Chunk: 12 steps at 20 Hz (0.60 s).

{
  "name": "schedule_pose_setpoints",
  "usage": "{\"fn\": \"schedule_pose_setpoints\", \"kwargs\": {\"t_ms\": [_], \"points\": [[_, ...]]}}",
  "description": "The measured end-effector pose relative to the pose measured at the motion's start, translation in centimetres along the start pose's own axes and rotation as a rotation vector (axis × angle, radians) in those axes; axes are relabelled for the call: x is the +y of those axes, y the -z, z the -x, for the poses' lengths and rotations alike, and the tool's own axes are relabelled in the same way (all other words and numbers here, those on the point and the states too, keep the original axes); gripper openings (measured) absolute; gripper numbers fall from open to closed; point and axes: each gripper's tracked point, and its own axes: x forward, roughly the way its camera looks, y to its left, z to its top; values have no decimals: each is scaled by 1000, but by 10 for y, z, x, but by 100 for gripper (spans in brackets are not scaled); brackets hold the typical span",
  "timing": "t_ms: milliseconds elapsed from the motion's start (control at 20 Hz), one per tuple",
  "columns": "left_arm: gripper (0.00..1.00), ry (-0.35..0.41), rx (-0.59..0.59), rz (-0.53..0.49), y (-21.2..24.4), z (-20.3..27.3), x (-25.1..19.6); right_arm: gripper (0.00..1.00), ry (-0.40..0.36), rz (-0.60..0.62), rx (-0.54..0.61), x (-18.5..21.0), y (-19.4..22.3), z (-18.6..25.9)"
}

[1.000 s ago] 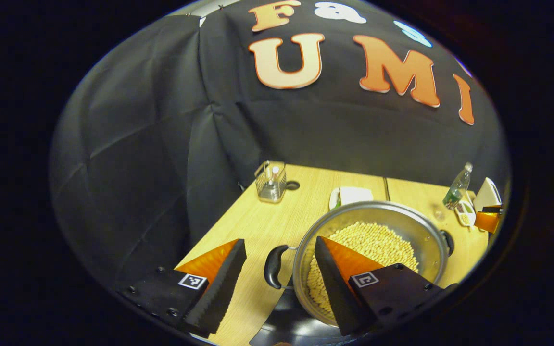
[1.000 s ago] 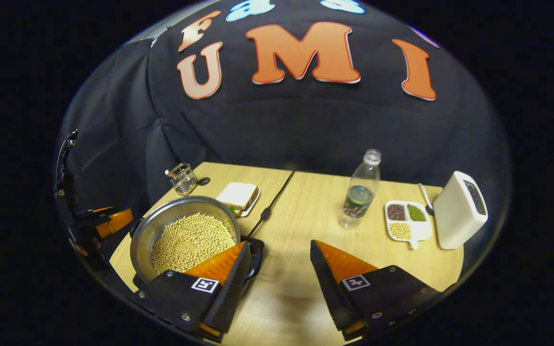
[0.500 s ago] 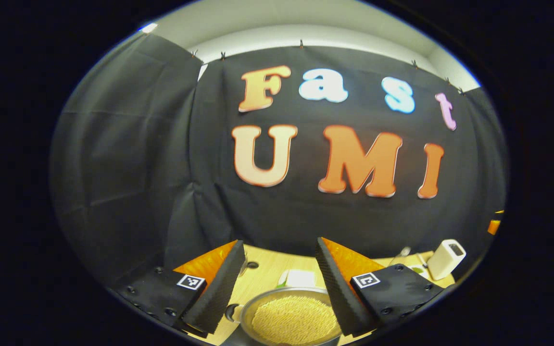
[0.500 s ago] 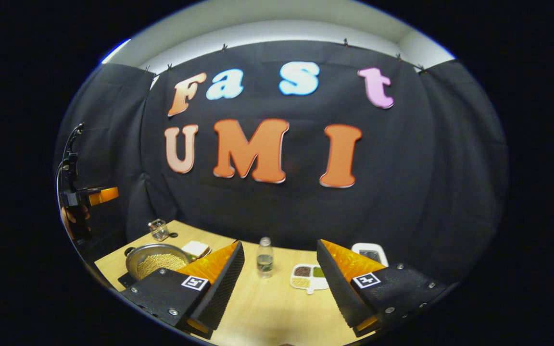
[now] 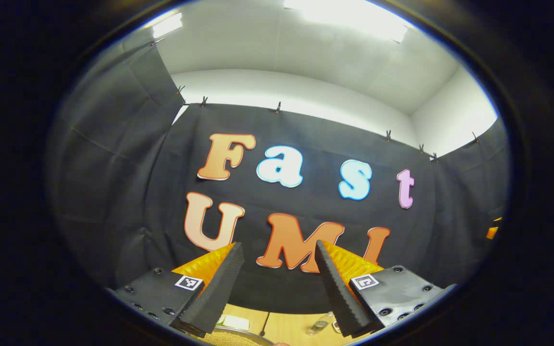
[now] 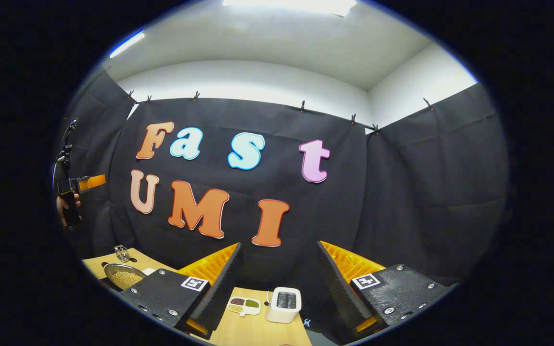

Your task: First push the handle of the pot to place it horizontally, then grasp the pot with both hands and set it on the induction cooktop.

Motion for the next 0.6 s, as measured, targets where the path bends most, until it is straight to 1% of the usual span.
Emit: {"fn": "schedule_pose_setpoints", "kwargs": {"t_ms": [50, 200, 250, 300, 350, 450, 500, 550, 600], "points": [[96, 12, -14, 7, -11, -2, -8, 98, 3, -17, -15, -4, -15, 3], [96, 41, -32, 55, -29, -4, -23, 97, -12, -54, -79, -10, -61, 15], [96, 47, -41, 69, -37, -4, -26, 89, -8, -56, -111, -13, -76, 15], [96, 52, -49, 79, -45, -7, -30, 94, -5, -60, -138, -17, -92, 18], [96, 53, -69, 85, -53, -6, -31, 97, -4, -65, -157, -18, -103, 20], [96, 47, -113, 85, -70, -4, -32, 97, 2, -81, -191, -19, -119, 21], [97, 37, -133, 74, -78, -2, -31, 94, 1, -86, -203, -19, -124, 21], [96, 29, -149, 61, -85, 2, -31, 97, -4, -87, -206, -18, -126, 19], [96, 29, -164, 52, -89, 5, -32, 94, -15, -86, -208, -16, -126, 22]]}}
